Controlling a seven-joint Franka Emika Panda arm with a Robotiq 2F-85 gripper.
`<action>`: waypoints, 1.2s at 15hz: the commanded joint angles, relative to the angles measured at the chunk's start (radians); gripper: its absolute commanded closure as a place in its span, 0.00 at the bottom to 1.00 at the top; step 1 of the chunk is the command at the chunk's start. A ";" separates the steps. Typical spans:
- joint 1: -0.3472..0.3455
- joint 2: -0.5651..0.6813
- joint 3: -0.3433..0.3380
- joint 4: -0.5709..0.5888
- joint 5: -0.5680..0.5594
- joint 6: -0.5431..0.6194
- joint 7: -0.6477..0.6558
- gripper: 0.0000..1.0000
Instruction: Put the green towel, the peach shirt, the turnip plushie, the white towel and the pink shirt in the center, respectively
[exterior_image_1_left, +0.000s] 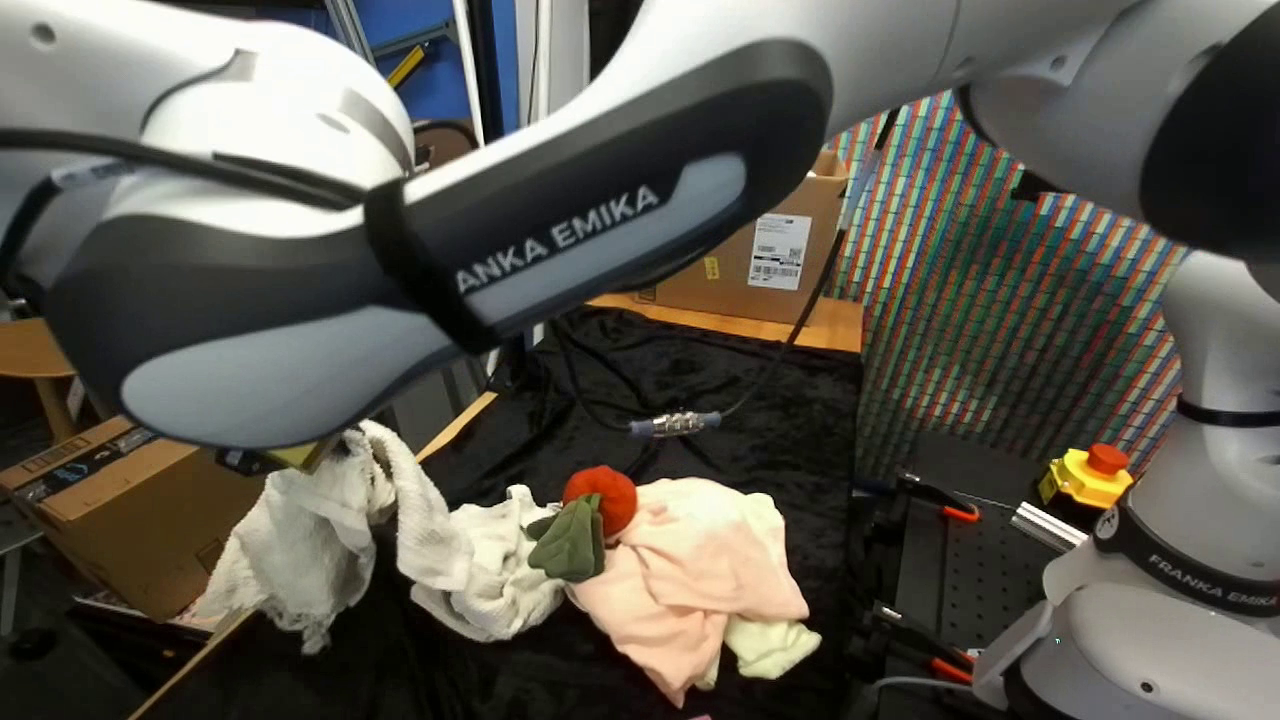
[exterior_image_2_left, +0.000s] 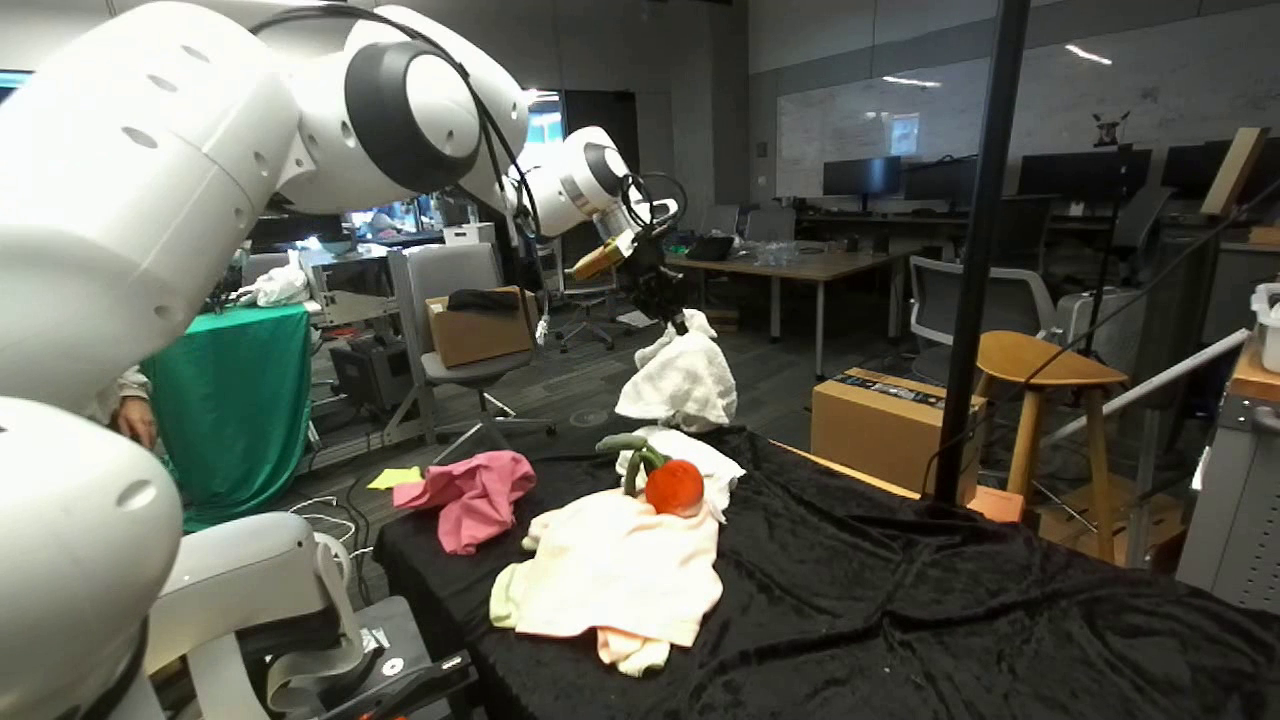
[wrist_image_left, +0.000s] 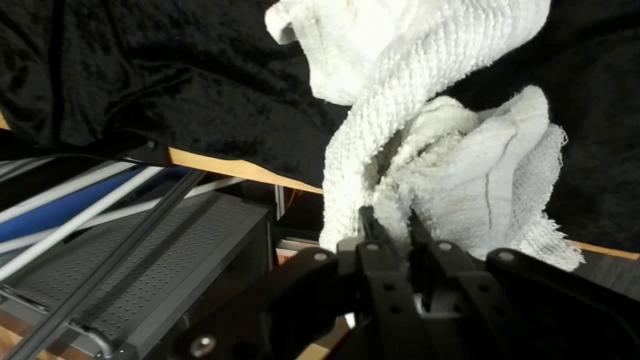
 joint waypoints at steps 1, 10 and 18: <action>0.030 -0.216 -0.021 -0.242 -0.036 -0.020 0.044 0.88; -0.074 -0.635 0.128 -0.665 0.000 -0.067 -0.090 0.88; -0.329 -0.830 0.302 -0.943 0.116 -0.044 -0.208 0.88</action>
